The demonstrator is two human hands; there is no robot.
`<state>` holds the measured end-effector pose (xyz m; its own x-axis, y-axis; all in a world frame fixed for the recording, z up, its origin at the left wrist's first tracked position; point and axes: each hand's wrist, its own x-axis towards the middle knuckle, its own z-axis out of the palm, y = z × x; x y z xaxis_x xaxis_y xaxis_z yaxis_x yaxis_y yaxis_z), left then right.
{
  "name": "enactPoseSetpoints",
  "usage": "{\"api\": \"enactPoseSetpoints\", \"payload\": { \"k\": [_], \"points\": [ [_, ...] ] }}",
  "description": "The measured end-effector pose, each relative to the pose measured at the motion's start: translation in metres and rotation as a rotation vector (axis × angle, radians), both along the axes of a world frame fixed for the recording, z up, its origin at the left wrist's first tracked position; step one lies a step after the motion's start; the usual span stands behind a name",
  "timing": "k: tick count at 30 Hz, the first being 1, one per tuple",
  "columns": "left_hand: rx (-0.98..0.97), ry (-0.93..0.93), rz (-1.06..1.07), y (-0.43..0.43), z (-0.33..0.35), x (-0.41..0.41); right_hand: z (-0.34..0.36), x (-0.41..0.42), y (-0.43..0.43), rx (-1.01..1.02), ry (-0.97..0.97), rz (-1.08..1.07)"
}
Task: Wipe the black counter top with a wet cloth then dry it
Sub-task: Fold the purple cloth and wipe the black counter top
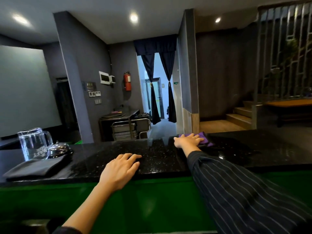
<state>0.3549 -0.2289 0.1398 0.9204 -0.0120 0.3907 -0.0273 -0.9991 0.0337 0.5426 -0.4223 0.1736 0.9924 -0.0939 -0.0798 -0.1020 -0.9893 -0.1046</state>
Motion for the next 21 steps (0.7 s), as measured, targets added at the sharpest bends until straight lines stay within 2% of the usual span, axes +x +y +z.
{"api": "enactPoseSetpoints", "payload": {
  "k": [3,6,10,15,21],
  "points": [
    [-0.013,0.017,0.018,0.002,0.0,0.002,-0.003,-0.012,0.066,-0.004,-0.018,0.195],
    [-0.016,0.051,0.034,0.002,0.003,0.002,-0.007,-0.032,0.12,0.043,-0.021,0.482],
    [-0.03,0.064,0.045,0.0,0.005,-0.002,-0.009,-0.034,0.125,0.075,0.05,0.695],
    [-0.115,0.066,0.034,0.001,0.005,-0.005,-0.007,0.0,0.049,0.119,0.059,0.603],
    [-0.119,0.059,0.039,0.002,0.005,-0.004,-0.018,0.049,-0.091,0.096,0.013,0.306]
  ]
}}
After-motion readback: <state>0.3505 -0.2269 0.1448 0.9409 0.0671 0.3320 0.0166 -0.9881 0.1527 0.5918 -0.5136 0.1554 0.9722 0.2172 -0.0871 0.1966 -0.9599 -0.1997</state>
